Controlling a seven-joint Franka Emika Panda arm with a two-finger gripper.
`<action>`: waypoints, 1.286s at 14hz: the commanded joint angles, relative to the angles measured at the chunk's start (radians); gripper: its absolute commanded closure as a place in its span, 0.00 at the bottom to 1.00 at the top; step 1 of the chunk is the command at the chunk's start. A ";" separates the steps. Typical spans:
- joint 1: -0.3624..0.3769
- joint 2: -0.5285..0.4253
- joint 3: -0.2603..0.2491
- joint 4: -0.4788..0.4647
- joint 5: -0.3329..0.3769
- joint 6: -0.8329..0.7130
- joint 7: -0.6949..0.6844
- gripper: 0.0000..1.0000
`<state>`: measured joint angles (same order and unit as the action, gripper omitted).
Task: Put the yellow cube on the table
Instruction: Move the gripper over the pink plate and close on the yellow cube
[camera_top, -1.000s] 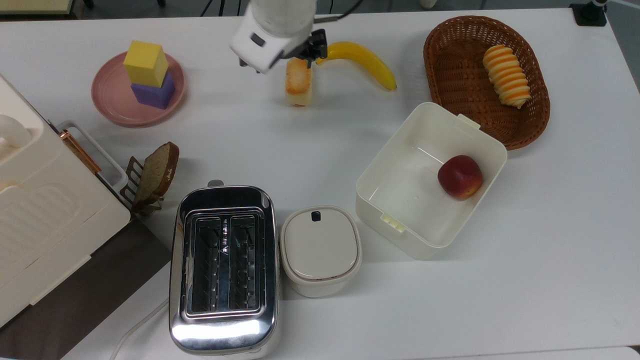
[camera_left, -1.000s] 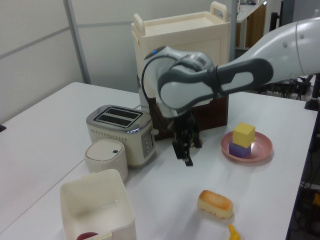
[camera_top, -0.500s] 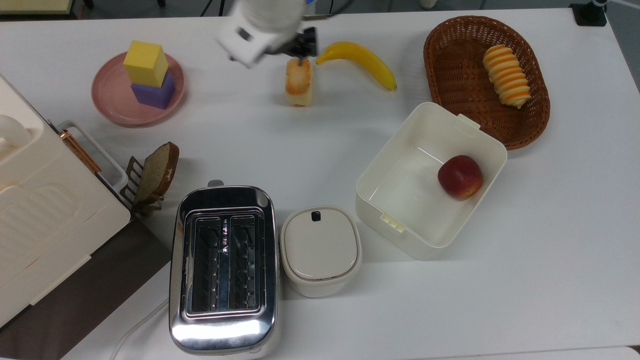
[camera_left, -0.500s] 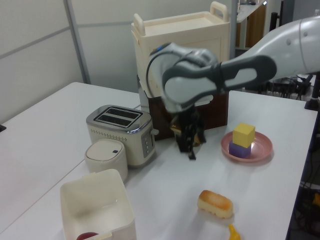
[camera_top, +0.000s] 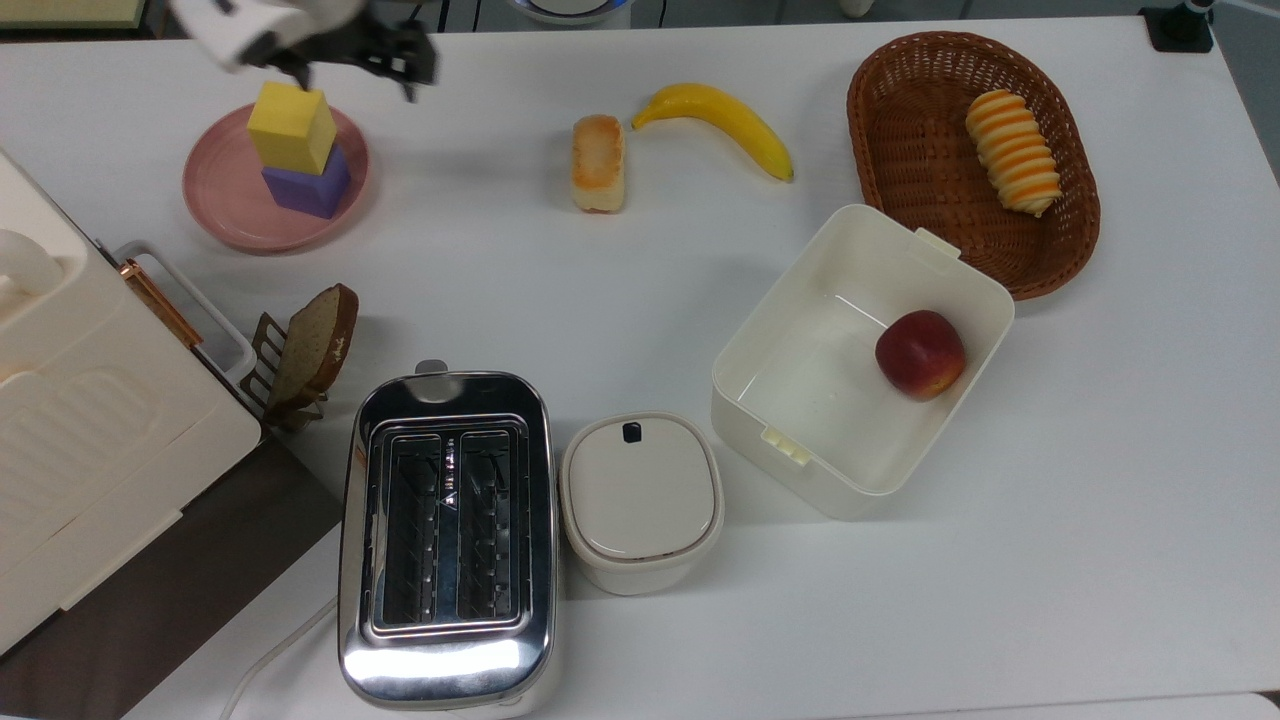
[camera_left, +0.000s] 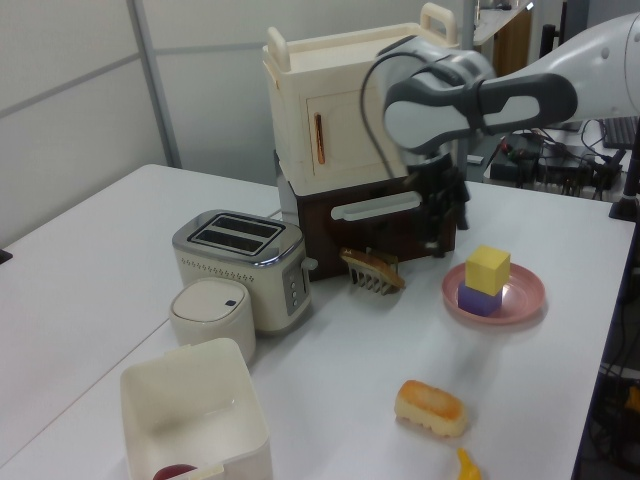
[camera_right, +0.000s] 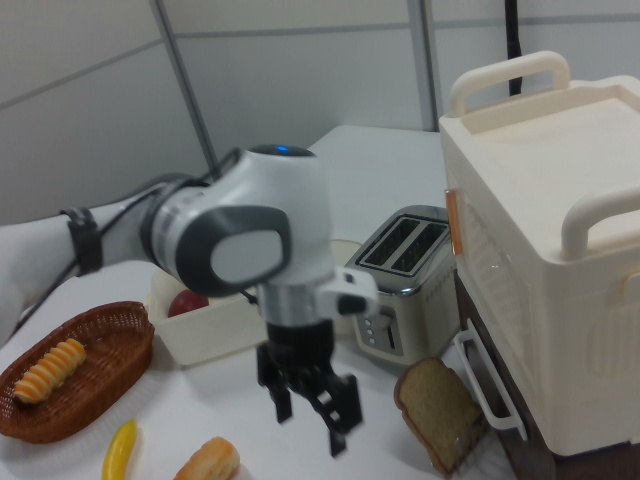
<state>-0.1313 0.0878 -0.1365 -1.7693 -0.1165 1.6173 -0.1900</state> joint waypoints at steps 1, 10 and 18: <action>-0.105 -0.014 0.008 -0.038 -0.011 0.050 -0.170 0.00; -0.152 0.009 0.005 -0.234 -0.049 0.286 -0.215 0.00; -0.140 -0.009 0.012 -0.214 -0.048 0.213 -0.220 0.83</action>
<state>-0.2812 0.1225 -0.1357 -1.9749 -0.1473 1.8782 -0.3976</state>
